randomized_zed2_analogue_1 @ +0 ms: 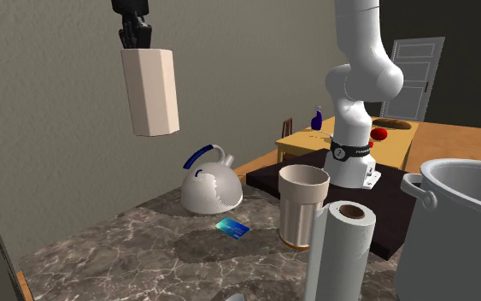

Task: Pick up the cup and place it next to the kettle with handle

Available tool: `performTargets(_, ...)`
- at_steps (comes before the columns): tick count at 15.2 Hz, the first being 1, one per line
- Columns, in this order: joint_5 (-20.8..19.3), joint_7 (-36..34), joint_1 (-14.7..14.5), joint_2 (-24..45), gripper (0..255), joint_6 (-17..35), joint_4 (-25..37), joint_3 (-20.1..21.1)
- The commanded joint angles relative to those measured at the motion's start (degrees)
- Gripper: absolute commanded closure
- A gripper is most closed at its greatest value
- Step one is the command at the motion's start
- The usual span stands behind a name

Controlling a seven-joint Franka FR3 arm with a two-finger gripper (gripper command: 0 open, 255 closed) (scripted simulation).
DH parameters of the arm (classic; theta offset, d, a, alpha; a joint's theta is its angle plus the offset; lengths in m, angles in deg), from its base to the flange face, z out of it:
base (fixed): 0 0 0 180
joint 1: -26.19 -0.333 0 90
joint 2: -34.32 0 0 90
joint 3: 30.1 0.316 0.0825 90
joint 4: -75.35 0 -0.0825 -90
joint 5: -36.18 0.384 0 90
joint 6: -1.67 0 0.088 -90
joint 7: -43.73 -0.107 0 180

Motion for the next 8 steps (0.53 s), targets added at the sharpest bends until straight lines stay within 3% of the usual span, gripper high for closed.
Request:
performTargets(1, 0.12, 1.02, 0.60, 0.48, 255, 0.94, -0.40, -0.31)
performTargets(8, 0.13, 1.03, 0.55, 0.43, 255, 6.36, -5.87, -0.29)
